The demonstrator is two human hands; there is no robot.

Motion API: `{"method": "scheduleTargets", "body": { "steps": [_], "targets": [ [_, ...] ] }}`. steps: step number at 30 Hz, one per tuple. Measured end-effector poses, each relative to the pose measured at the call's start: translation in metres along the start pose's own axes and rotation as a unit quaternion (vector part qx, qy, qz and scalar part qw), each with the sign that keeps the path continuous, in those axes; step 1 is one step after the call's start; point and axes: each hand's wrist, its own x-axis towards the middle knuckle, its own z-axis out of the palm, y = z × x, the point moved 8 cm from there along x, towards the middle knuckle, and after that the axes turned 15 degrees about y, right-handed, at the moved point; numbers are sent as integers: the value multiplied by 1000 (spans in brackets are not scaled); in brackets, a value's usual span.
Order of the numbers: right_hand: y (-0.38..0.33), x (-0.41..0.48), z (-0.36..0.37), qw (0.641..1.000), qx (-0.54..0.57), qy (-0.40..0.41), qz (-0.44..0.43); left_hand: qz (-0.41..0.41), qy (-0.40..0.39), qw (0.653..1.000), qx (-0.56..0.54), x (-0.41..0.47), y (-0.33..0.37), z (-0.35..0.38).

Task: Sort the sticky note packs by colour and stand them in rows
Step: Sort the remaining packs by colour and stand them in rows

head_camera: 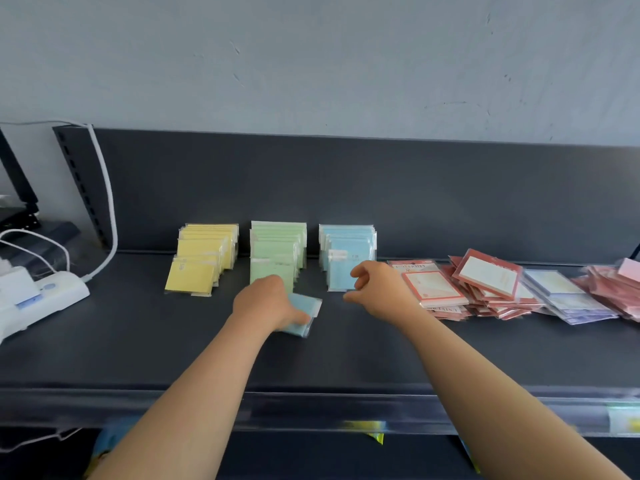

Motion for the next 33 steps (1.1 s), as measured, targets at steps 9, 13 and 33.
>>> {"method": "scheduleTargets", "body": {
  "steps": [9,13,33],
  "targets": [
    [10,-40,9,995,59,-54,63,-19,-69,976,-205,-17,-8,19],
    [10,-52,13,982,134,-87,97,-45,-47,895,-441,-25,8,9],
    [14,27,-11,997,-45,-20,51,9,60,964,-260,18,46,35]
  ]
}}
